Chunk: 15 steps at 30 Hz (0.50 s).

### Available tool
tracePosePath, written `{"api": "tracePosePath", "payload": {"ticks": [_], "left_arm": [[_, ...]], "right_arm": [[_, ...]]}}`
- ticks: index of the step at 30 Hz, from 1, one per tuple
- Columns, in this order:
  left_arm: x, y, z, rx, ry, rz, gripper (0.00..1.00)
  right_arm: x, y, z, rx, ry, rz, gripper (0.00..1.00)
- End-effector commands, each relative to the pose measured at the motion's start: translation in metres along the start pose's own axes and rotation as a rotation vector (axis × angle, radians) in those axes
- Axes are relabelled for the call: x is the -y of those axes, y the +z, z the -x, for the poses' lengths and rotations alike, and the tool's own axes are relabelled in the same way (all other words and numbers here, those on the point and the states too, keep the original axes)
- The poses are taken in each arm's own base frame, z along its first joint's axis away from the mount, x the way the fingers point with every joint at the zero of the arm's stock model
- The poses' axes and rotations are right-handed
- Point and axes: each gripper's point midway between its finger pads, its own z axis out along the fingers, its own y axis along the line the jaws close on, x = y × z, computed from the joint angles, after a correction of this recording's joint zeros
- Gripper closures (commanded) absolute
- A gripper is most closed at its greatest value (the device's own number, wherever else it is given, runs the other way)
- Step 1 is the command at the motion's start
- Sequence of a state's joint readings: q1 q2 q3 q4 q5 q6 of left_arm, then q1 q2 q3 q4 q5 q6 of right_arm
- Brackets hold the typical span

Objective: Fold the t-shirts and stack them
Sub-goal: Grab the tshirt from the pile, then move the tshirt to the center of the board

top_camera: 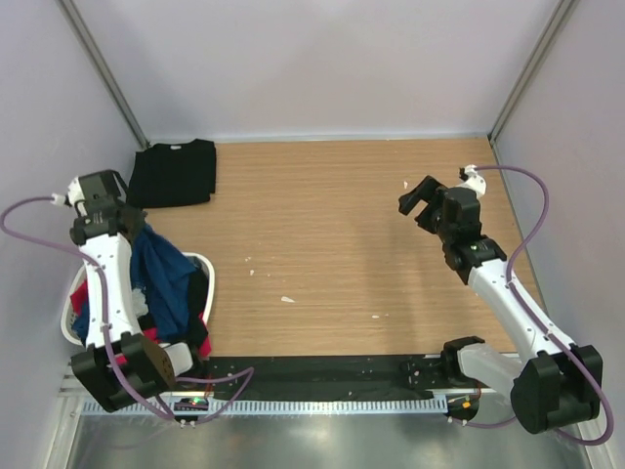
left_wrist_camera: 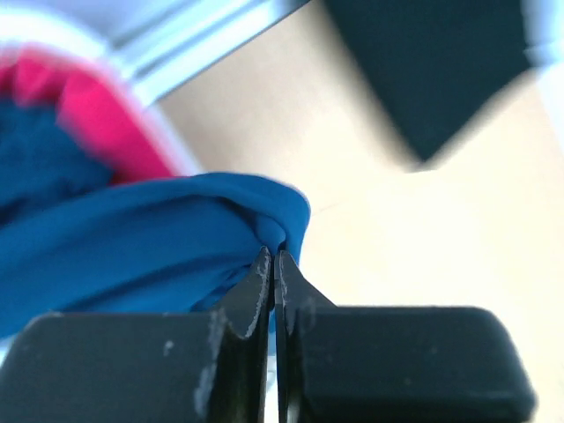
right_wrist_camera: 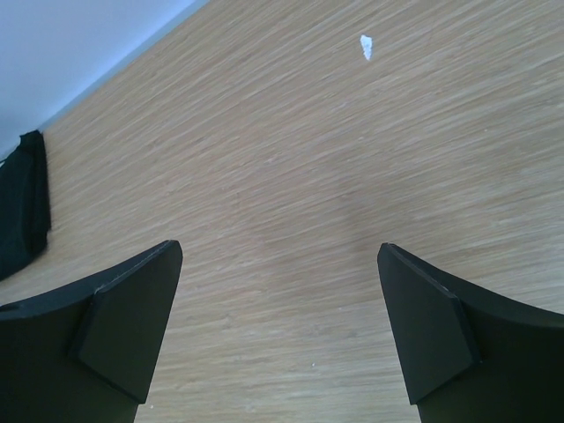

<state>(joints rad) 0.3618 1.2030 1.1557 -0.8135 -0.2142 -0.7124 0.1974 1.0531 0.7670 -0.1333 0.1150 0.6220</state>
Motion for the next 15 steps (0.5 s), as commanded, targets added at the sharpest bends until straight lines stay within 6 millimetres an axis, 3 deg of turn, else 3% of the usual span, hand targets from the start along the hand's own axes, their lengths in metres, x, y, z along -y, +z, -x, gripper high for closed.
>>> {"api": "tracePosePath", "payload": {"ticks": [1,2,6,7,8,9,12,13,15], "left_arm": [[0.061,-0.066,0.047,0.148,0.087,-0.275,1.0],[0.078,-0.091,0.062,0.203,0.098,-0.354,1.0],[0.143,-0.166,0.082,0.317,0.193,-0.578,1.0],[0.165,-0.183,0.07,0.304,0.242,-0.65,1.0],[0.185,-0.209,0.074,0.329,0.261,-0.723,1.0],[0.206,-0.227,0.058,0.317,0.32,-0.799,1.0],[0.246,-0.272,0.05,0.347,0.387,-0.935,1.0],[0.26,-0.293,0.031,0.348,0.446,-1.001,1.0],[0.28,-0.317,0.019,0.357,0.483,-1.066,1.0]], "right_arm": [[-0.005,-0.007,0.039,0.13,0.058,-0.044,0.0],[-0.002,-0.007,0.041,0.133,0.059,-0.062,0.0],[0.004,-0.01,0.049,0.133,0.057,-0.13,0.0],[0.005,-0.013,0.054,0.148,0.075,-0.153,0.0],[0.011,-0.016,0.051,0.138,0.075,-0.186,0.0],[0.018,-0.021,0.057,0.167,0.084,-0.225,0.0],[0.032,-0.032,0.06,0.185,0.105,-0.29,0.0],[0.035,-0.039,0.065,0.21,0.113,-0.306,0.0],[0.044,-0.049,0.066,0.214,0.11,-0.343,0.0]]}}
